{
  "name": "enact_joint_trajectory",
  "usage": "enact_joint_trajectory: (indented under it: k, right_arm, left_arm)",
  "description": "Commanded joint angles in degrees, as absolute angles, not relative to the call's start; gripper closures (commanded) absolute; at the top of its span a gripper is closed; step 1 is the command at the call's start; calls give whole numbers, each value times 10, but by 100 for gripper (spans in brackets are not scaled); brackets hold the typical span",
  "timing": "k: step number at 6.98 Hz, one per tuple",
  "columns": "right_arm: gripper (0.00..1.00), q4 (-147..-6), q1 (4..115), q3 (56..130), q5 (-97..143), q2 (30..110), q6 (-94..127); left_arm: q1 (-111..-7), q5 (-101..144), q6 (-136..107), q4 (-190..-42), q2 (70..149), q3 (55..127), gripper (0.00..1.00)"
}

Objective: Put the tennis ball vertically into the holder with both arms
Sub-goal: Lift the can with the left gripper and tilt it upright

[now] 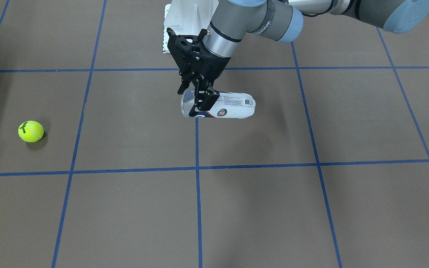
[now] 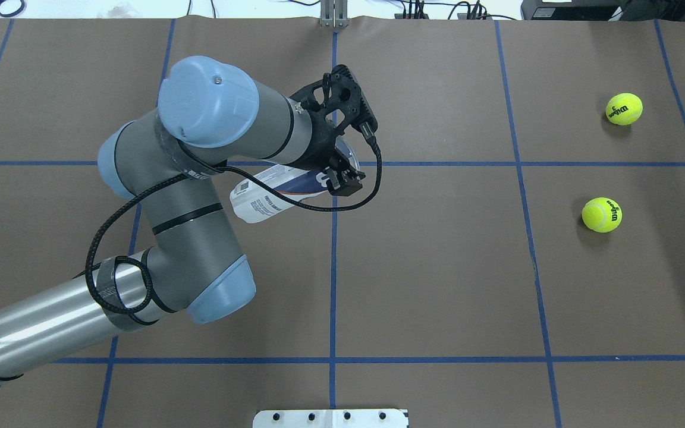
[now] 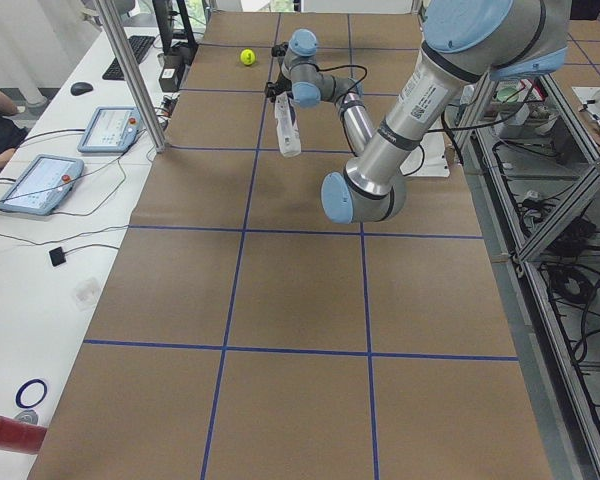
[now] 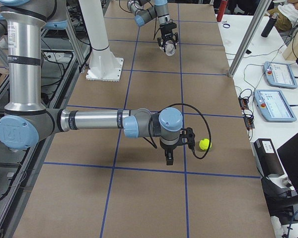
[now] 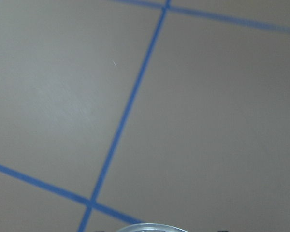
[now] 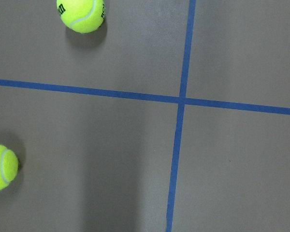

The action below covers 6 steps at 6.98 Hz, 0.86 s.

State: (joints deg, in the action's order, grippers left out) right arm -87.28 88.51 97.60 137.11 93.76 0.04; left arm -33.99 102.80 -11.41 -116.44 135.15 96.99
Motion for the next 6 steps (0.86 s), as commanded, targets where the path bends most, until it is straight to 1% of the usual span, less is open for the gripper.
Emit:
enact_joint_trajectory:
  k: [1, 2, 3, 6]
  right_arm:
    - [0, -873, 885, 977, 1371, 935, 1]
    - [0, -873, 885, 977, 1371, 934, 1]
    - [0, -873, 885, 977, 1371, 932, 1]
    - [0, -873, 885, 976, 1371, 929, 1]
  left_arm:
    - [-339, 937, -243, -1330, 1349, 966, 84]
    - [-337, 876, -275, -1387, 1347, 949, 84]
    - [-335, 831, -303, -1461, 1346, 915, 84]
    - [-310, 716, -330, -1733, 1345, 772, 83]
